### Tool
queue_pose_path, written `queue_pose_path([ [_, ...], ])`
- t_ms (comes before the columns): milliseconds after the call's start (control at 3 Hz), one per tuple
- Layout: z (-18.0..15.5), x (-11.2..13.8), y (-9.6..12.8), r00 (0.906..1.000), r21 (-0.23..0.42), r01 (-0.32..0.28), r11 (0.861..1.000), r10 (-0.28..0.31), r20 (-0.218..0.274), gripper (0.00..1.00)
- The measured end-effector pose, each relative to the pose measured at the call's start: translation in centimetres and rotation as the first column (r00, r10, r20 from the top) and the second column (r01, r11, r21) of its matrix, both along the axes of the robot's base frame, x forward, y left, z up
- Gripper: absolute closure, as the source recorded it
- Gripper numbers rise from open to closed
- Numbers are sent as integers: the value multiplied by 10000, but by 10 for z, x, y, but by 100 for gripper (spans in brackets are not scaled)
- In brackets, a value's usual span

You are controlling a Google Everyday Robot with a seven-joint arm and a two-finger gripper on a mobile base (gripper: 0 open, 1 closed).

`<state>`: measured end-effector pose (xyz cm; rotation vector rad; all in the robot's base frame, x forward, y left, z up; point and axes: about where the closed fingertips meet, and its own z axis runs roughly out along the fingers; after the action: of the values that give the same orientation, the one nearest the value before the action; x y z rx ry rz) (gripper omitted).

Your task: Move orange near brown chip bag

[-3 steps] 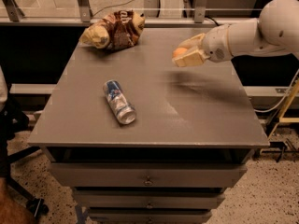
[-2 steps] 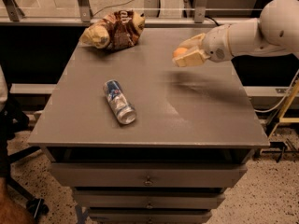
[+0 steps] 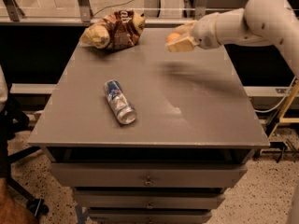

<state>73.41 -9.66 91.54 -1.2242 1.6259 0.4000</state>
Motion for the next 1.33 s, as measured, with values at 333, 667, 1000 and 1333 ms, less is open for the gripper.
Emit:
queue_pose_path([
  [333, 1, 32, 20, 9994, 134, 359, 9993, -359, 28, 100],
  [667, -12, 58, 58, 9988, 738, 306, 9968, -277, -405, 100],
  [1000, -23, 69, 80, 9974, 1112, 209, 9936, -131, -709, 100],
  [1333, -32, 84, 101, 9963, 1366, 114, 9906, 3, -854, 100],
])
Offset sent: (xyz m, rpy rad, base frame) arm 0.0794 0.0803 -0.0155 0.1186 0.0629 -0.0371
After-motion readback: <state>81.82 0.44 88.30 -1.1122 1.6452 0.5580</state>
